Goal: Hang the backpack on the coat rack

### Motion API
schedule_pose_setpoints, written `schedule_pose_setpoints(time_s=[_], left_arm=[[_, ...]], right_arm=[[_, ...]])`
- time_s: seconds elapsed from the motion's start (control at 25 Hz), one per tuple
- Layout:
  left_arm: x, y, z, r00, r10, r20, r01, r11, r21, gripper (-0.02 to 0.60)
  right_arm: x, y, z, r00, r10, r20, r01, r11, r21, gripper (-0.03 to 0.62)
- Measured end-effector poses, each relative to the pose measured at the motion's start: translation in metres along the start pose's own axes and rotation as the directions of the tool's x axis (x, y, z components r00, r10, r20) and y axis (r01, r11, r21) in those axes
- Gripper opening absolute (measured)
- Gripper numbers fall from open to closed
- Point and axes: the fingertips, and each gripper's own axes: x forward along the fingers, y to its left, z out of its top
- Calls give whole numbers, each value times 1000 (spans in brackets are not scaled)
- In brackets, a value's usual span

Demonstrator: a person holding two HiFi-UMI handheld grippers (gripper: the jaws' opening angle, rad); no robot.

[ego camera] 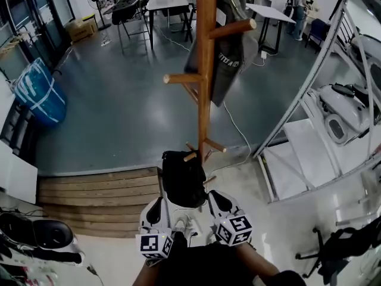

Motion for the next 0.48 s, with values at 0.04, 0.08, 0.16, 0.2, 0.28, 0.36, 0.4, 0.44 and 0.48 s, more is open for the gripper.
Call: schedule_pose_setpoints(time_s=[0.04,0.08,0.16,0.2,0.28,0.36,0.4,0.44,0.48], left_arm=[[-5,-4,3,1000,10,14,-10,1000,5,18],[-11,-9,6,999,20,27,-20,1000,5,18],[-20,-19,9,998,36,44,-36,999,-9,18],[-23,-24,8,998,40,46,-40,999,-12,18],[-29,-31,2,998,50,39,-50,999,-14,18],[-34,-37,-5,998,59,32,-59,998,-22,18],[-35,-39,-8,998,62,32,-61,998,-26,18],[-36,-42,-10,997,63,33,-62,998,-30,18],[-37,-45,-11,997,63,34,-62,998,-34,18]], right_arm=[[-4,4,4,1000,14,6,-14,1000,-9,25],[-9,7,7,1000,26,12,-25,999,-19,23],[-19,13,9,999,45,18,-44,998,-39,19],[-23,14,8,999,51,16,-50,998,-44,17],[-30,17,1,998,66,-2,-66,997,-36,13],[-37,19,-7,996,84,-21,-85,996,-25,12],[-41,19,-10,996,91,-24,-92,995,-25,12],[-44,19,-12,995,97,-23,-98,995,-25,12],[-48,19,-13,994,103,-20,-104,994,-25,12]])
